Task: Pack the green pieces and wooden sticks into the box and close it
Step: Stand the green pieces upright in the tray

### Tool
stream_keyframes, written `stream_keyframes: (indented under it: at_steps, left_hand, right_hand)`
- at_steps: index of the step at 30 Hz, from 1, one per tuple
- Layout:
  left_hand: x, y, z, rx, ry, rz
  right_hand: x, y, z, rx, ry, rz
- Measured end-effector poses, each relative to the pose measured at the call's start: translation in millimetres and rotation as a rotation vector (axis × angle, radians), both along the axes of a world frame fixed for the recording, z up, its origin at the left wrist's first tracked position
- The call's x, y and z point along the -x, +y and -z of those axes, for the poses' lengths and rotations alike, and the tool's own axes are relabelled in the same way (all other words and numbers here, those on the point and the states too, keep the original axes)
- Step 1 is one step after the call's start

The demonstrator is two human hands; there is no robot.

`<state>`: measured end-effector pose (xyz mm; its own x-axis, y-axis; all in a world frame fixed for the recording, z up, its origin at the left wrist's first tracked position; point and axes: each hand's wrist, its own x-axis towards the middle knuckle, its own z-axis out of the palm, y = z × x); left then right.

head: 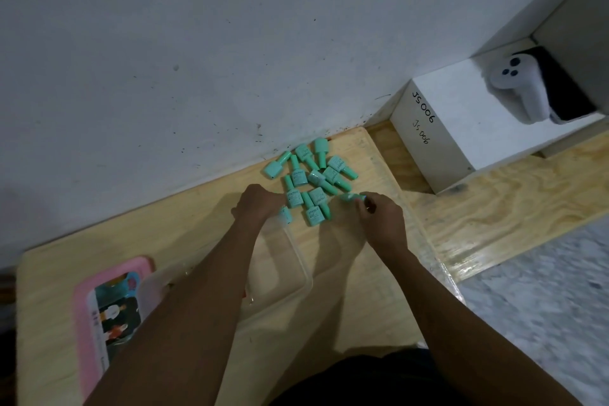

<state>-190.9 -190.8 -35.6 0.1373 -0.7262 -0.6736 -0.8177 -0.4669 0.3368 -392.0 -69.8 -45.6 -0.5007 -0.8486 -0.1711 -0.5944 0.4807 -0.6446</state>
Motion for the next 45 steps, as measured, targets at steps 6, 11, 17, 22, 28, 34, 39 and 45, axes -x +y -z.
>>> stream_keyframes:
  at_steps: [6,11,17,22,28,34,39,45]
  left_hand:
    - [-16,15,-28,0.301,0.219,0.024]
    - [-43,42,-59,0.451,0.445,-0.075]
    - [-81,77,-75,0.536,0.504,-0.164]
    - [-96,102,-70,0.572,0.475,-0.207]
    - [-97,113,-50,0.552,0.447,-0.220]
    - [-87,113,-31,0.518,0.409,-0.218]
    - [-79,111,-15,0.494,0.334,-0.197]
    - [-66,110,-5,0.482,0.244,-0.172]
  right_hand:
    - [-11,6,-41,0.095,-0.314,0.159]
    - [-33,8,-73,0.049,-0.683,0.204]
    - [-76,17,-81,0.047,-0.547,-0.056]
    - [-108,8,-59,-0.011,0.022,-0.372]
    - [-125,-6,-32,0.114,0.441,-0.552]
    - [-127,-7,-20,0.093,0.596,-0.574]
    - [-126,-10,-19,0.093,0.604,-0.562]
    - [-121,-12,-18,0.074,0.528,-0.604]
